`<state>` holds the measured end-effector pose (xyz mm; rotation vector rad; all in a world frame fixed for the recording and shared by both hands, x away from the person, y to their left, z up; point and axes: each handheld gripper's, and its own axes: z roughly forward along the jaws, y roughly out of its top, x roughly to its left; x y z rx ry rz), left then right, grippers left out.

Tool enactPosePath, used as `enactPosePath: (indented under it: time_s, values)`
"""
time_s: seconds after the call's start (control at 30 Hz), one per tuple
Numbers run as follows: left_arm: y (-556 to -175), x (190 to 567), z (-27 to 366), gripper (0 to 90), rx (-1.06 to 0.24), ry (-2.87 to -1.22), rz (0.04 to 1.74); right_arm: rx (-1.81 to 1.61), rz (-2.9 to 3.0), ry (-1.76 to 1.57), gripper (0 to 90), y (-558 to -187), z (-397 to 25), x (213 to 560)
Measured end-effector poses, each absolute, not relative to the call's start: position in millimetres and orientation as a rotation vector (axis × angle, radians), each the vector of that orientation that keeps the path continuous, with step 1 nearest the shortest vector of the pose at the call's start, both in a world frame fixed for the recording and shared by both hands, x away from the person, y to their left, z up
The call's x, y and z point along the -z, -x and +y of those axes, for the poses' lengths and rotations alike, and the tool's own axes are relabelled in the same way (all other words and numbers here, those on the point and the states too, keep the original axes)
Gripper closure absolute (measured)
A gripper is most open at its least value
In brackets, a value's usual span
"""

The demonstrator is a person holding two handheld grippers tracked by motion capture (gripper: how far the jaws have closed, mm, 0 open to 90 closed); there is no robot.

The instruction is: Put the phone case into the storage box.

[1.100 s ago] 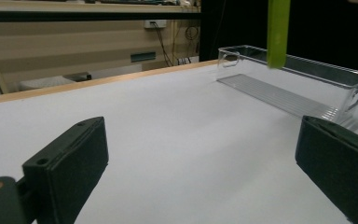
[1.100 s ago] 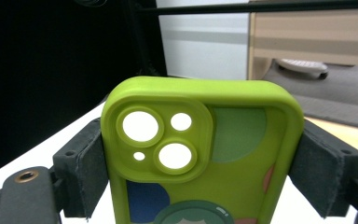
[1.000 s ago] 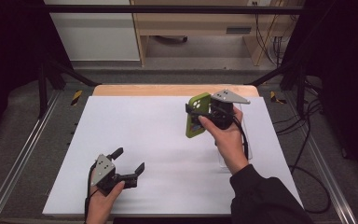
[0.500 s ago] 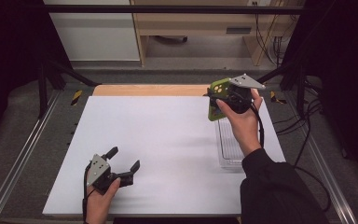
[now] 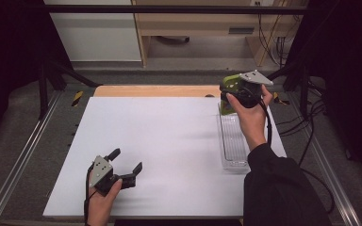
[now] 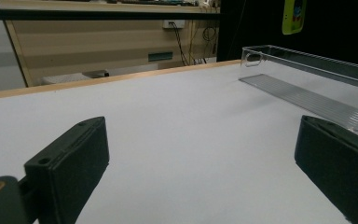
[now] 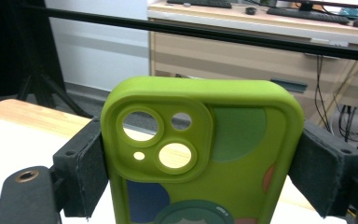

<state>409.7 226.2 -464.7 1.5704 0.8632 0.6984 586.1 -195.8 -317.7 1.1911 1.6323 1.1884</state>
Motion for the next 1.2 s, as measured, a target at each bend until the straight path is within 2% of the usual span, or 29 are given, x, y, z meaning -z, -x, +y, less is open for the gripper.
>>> enactPosePath:
  time_s: [0.33,1.2]
  values:
    - [-411.6,464.0,227.0,2.6,-0.686,-1.572,0.861,-1.126,1.571,-1.274,16.2,-605.3,-213.1,334.6]
    - [-413.0,464.8,234.1,2.7,-0.672,-1.558,0.88,-1.104,1.492,-1.383,16.2,-635.8,-210.8,395.4]
